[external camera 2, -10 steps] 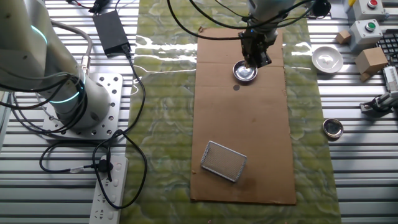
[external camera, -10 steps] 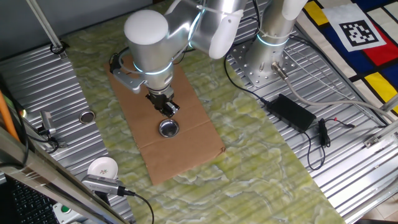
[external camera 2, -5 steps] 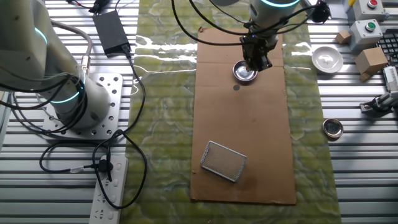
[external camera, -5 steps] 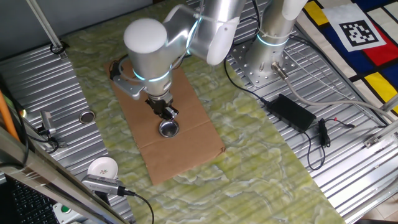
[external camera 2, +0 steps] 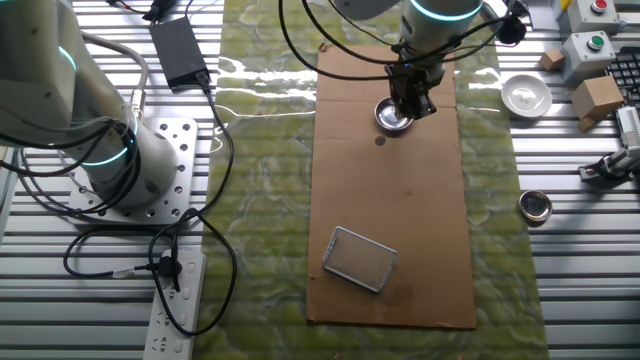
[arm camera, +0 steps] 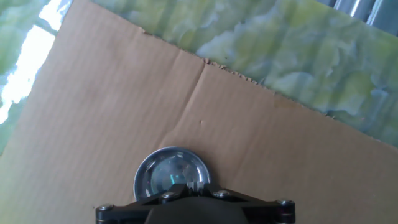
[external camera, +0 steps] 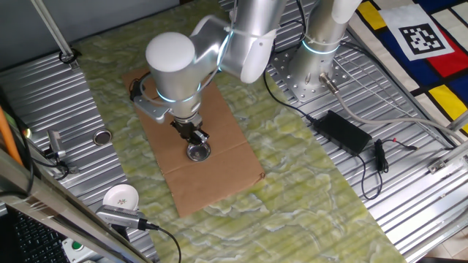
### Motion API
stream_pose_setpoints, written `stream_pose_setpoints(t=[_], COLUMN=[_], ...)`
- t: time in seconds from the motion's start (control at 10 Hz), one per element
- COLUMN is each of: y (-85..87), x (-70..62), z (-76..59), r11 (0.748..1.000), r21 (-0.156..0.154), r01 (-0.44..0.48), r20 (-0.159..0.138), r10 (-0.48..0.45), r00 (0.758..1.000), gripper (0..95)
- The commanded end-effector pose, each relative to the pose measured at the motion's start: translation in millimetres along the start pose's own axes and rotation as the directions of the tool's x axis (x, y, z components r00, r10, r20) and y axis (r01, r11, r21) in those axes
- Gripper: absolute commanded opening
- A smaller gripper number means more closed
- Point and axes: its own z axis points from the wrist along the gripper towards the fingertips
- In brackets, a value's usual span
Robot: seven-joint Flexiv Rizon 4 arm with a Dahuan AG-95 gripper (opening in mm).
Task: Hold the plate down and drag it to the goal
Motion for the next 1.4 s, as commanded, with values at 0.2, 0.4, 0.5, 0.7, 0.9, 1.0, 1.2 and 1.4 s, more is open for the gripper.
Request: stream_pose_setpoints(t=[0.2, 0.4, 0.5, 0.7, 0.9, 1.0, 1.2, 1.4], y=[-1.1, -1.2, -1.0, -0.8, -0.4, -0.3, -0.3, -0.3], x=[1.6, 6.2, 7.7, 8.4, 8.2, 8.1, 8.2, 8.9], z=[6.9, 12.6, 13.5, 14.6, 16.9, 18.2, 19.0, 19.2], r11=[1.000, 1.000, 1.000, 1.000, 1.000, 1.000, 1.000, 1.000], r21=[0.000, -0.008, -0.009, -0.008, -0.008, -0.007, -0.003, 0.001], r01=[0.001, 0.004, 0.005, 0.007, 0.005, 0.005, 0.006, 0.016], r20=[0.000, 0.003, 0.003, 0.004, 0.005, 0.006, 0.005, 0.005], r10=[-0.001, -0.004, -0.005, -0.007, -0.005, -0.005, -0.006, -0.016], r00=[1.000, 1.000, 1.000, 1.000, 1.000, 1.000, 1.000, 1.000], gripper=[0.0, 0.0, 0.0, 0.0, 0.0, 0.0, 0.0, 0.0])
